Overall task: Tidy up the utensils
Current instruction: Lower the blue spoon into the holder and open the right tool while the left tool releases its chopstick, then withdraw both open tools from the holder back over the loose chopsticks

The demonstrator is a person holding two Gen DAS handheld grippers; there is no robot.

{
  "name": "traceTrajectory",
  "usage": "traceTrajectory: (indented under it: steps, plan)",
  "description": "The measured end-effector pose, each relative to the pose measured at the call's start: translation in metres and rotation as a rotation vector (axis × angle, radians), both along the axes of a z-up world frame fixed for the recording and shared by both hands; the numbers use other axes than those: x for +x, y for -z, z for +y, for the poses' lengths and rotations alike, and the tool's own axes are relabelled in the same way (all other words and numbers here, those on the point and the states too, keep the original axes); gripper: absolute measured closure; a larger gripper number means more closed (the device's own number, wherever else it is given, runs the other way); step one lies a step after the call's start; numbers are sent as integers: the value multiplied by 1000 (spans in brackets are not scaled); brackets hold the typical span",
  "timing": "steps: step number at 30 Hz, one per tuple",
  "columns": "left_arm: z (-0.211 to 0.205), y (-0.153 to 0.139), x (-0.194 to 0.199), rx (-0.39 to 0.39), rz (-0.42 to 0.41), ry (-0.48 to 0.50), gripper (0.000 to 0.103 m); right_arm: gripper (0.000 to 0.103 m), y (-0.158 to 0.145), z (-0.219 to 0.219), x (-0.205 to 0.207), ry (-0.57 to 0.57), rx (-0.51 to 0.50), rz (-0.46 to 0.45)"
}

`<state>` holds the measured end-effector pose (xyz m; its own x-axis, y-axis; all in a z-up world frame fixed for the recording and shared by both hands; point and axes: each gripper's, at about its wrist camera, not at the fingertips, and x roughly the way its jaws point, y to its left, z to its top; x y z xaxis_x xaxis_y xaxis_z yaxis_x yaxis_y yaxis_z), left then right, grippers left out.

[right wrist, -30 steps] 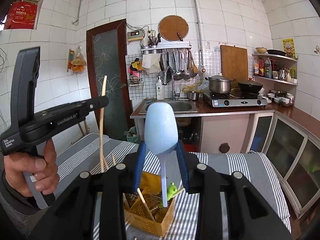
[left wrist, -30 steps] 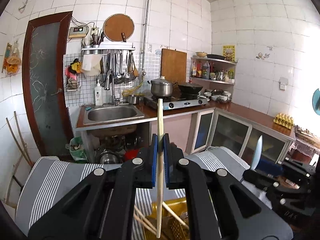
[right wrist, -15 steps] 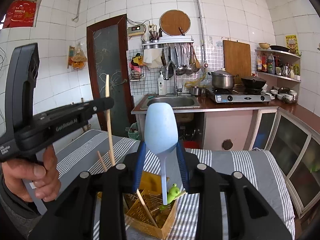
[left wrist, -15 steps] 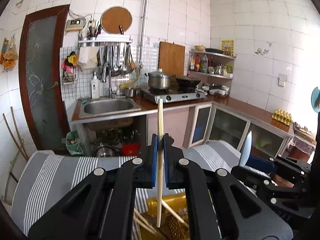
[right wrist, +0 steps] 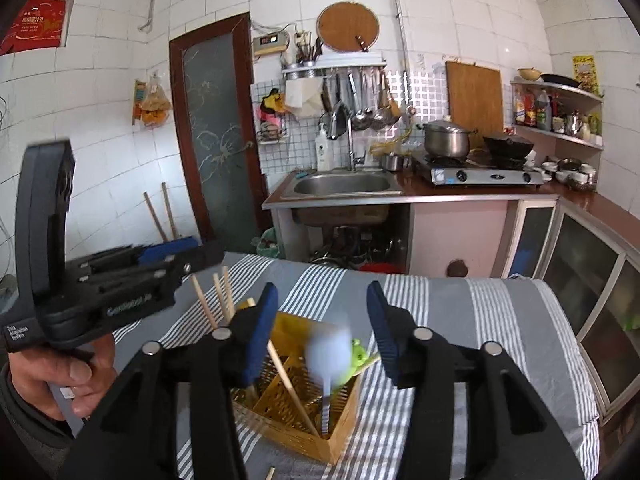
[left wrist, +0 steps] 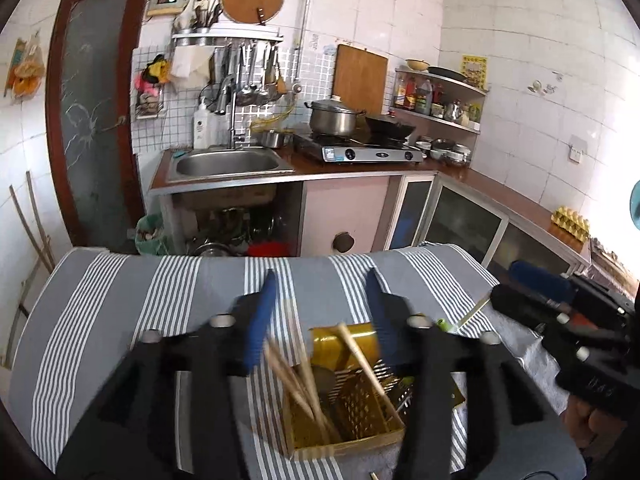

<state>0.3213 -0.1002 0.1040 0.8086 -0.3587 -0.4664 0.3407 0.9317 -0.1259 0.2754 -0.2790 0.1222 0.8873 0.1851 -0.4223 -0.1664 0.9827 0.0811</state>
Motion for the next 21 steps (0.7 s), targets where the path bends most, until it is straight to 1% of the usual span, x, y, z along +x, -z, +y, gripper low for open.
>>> traceTrajectory:
  steps: [5,9,12,14,17,19,21]
  plan:
    - [19,6,-11,13,6,-33,50,55,-4,-8,-14,29,-1,-15]
    - [42,18,-33,26,21,-68,47,53,7,-16,-32,47,-11,5]
    - [58,33,-54,28,39,-95,44,52,34,-27,-49,66,3,73]
    - [69,52,-72,31,65,-115,43,52,58,-28,-60,77,-7,130]
    - [79,91,-99,50,129,-139,43,52,96,-27,-83,95,7,209]
    - [81,119,-119,91,174,-154,42,52,121,-25,-101,106,20,255]
    - [84,143,-138,85,227,-163,42,52,148,-23,-124,119,63,312]
